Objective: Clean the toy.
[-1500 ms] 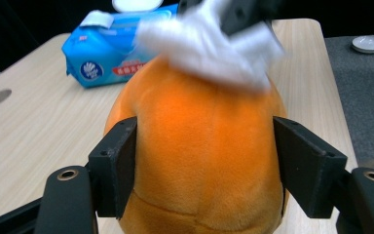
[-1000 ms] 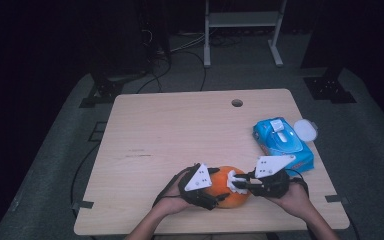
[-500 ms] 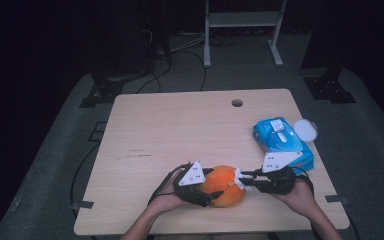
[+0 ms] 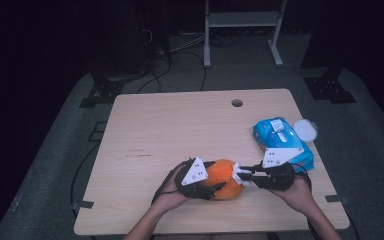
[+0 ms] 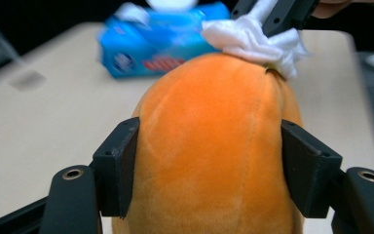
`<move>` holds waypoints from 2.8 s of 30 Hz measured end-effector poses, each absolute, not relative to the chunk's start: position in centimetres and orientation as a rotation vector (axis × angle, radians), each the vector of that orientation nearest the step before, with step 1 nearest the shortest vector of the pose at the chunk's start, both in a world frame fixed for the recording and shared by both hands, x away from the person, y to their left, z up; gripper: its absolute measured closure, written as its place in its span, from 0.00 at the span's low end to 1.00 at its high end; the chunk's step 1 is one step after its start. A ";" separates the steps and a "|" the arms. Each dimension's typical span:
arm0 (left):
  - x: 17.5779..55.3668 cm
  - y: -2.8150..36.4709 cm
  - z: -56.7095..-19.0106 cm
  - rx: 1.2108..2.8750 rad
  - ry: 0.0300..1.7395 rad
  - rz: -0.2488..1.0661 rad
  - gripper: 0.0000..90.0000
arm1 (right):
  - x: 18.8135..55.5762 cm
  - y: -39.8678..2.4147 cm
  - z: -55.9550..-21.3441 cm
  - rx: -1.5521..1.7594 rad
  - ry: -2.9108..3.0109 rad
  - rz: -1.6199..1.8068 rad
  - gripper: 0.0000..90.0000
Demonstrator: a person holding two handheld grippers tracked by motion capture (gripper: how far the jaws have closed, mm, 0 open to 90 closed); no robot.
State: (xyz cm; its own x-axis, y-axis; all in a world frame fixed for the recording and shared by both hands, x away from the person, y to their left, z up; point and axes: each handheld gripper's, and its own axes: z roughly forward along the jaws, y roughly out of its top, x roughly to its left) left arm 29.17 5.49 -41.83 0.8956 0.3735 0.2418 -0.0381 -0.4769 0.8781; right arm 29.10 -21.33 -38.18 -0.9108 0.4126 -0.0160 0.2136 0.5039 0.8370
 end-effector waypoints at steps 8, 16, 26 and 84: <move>31.0 7.4 -42.9 2.007 0.450 0.230 0.08 | 29.7 -20.8 -40.3 0.545 2.614 1.357 0.85; 30.6 7.3 -43.6 2.040 0.418 0.249 0.26 | 29.2 -20.8 -39.7 0.522 2.619 1.319 0.85; 29.6 6.5 -43.5 2.074 0.286 0.319 0.25 | 29.8 -21.3 -39.8 0.567 2.583 1.364 0.85; 29.6 5.7 -43.7 2.079 0.338 0.263 0.21 | 28.0 -18.4 -39.2 0.401 2.609 1.258 0.85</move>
State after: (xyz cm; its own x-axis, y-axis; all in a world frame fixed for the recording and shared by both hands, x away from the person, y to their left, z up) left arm 29.63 5.74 -43.69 0.9380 0.3432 0.0494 0.1321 -0.4855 0.8642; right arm 27.99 -18.36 -39.21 -0.9394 0.3345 -0.0755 0.1493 0.5970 0.7882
